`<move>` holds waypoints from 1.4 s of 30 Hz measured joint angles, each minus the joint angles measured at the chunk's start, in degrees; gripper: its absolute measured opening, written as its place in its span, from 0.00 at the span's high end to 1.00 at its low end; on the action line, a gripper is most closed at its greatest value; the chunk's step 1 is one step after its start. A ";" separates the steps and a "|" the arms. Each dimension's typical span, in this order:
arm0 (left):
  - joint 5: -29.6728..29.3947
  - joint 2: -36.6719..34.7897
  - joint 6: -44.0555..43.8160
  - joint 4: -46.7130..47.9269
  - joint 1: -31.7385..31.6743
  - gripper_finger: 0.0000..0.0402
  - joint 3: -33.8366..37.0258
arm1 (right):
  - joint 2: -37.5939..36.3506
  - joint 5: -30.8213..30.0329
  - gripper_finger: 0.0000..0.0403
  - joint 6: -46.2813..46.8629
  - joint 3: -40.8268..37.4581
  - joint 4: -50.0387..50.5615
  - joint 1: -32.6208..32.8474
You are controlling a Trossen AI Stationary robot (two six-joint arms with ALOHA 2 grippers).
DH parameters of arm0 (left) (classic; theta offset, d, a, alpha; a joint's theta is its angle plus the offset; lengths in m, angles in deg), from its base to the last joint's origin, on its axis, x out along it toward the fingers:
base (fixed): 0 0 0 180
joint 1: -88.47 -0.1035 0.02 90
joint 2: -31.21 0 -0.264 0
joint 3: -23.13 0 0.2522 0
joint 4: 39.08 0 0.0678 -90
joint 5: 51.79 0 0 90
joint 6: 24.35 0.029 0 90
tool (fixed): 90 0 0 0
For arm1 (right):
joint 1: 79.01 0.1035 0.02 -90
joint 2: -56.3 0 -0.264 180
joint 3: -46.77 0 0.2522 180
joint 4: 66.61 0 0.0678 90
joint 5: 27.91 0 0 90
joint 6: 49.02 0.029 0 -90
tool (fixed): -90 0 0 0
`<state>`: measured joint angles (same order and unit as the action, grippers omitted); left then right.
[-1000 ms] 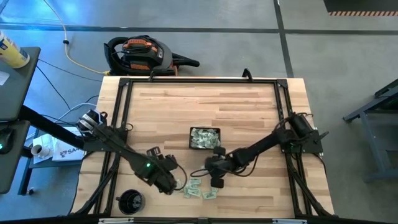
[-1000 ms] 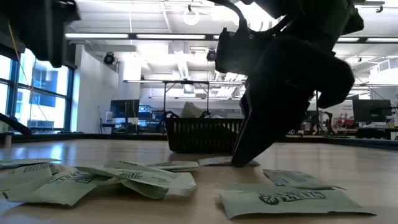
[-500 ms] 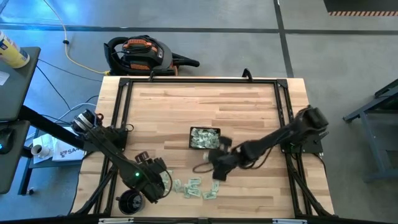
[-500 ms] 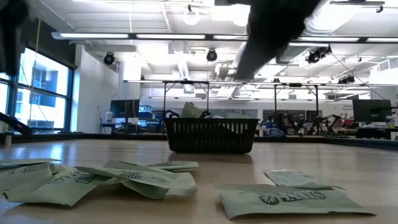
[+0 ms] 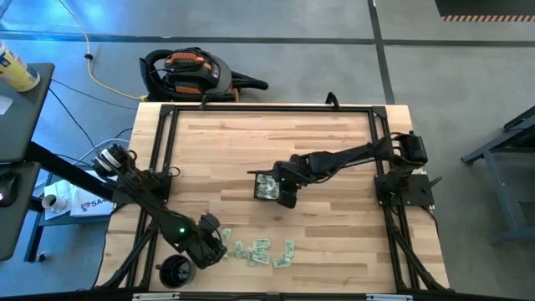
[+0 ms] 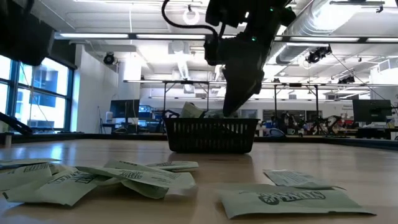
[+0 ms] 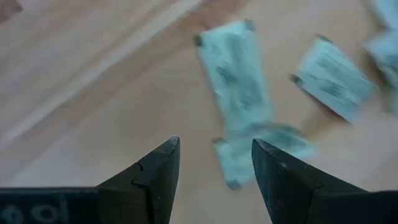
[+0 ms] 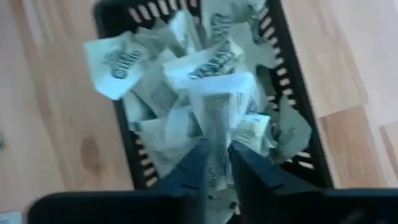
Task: Pick and place Stevia / Truvia into bins
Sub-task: Put the green stevia packet into the black basket
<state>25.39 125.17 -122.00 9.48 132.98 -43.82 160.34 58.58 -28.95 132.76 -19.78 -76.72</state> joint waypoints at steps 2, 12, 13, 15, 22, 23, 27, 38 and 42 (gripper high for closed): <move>0.16 0.92 -0.48 0.62 -0.46 0.42 0.13 | 0.14 -0.53 0.78 0.17 0.00 -0.01 -0.15; -0.25 2.16 1.48 -1.94 -7.06 0.42 0.02 | -2.90 -0.46 0.26 2.22 0.14 4.07 1.28; -0.25 2.63 2.71 -2.92 -7.62 0.42 0.00 | -3.42 -1.07 0.23 2.38 0.13 4.73 1.64; 0.22 3.93 4.72 -4.08 -8.43 0.42 -0.07 | -4.99 -3.81 0.20 2.51 0.14 5.37 2.49; 1.46 8.38 7.50 -2.59 -8.79 0.52 -0.55 | -11.68 -15.77 0.21 4.51 0.15 11.11 4.21; 1.36 8.50 7.67 -1.41 -8.87 0.57 -0.61 | -12.74 -17.23 0.22 4.88 0.15 12.43 4.21; -0.93 7.57 14.20 2.33 -10.73 0.79 -0.50 | -16.23 -22.30 0.24 6.27 0.15 17.90 3.94; -11.74 2.03 46.83 7.11 -29.77 0.87 -9.99 | -26.04 -32.10 0.31 11.48 0.15 25.95 3.80; -12.39 1.98 60.06 6.17 -34.62 0.93 -17.92 | -27.83 -32.40 0.33 14.63 0.15 30.59 4.15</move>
<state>13.00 127.15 -61.94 15.65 98.35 -61.74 132.51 26.18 -14.32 132.91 10.81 -72.56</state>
